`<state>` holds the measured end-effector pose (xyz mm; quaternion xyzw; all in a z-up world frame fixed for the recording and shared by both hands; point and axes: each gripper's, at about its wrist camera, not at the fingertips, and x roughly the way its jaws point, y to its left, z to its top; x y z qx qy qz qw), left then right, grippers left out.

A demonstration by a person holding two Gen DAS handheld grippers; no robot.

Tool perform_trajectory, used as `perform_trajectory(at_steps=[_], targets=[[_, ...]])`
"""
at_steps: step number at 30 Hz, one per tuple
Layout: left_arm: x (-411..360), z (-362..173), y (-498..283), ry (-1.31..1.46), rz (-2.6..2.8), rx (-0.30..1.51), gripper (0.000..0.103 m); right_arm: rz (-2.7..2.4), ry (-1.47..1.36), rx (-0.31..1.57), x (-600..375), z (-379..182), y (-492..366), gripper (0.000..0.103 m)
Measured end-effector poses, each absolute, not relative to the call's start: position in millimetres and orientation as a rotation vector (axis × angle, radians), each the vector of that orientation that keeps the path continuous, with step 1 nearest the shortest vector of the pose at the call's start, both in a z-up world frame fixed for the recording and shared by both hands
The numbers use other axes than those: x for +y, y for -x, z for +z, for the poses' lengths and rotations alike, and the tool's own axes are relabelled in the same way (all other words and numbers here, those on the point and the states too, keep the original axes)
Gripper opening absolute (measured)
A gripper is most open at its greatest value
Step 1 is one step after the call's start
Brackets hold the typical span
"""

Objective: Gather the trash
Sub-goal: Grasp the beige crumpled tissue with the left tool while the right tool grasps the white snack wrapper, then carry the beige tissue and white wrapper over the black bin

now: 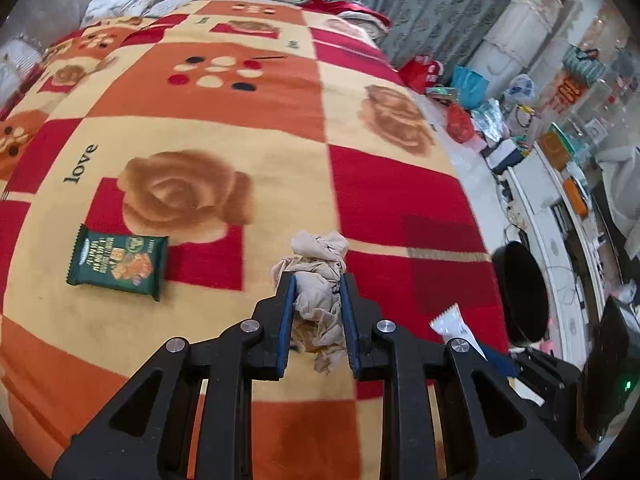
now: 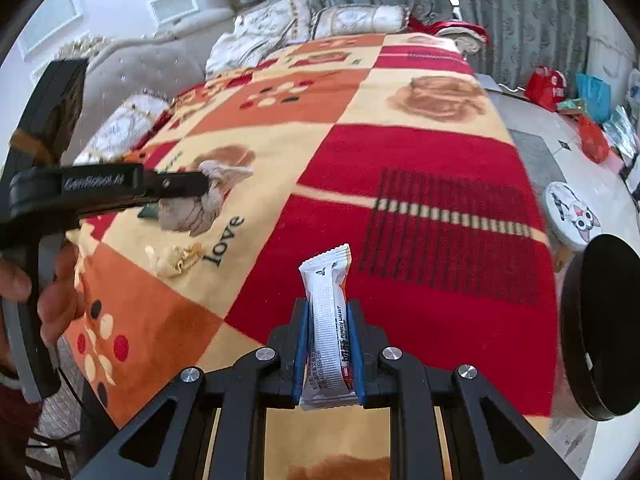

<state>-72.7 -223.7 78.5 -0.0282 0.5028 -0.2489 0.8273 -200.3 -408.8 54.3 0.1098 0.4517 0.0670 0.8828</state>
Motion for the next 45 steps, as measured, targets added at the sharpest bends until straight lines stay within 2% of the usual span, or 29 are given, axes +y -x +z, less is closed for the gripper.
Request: perform_trajectory(at_steps=[21,45], targets=[[-324,108,142,-0.095,-0.674,0.99,0.02,0.001,-0.277,0.836,-481,93,238,0.018],[-403,113,174,-0.195,-0.771,0.961,0.02,-0.136,-0.358,0.808,-557,95,275,0.018]])
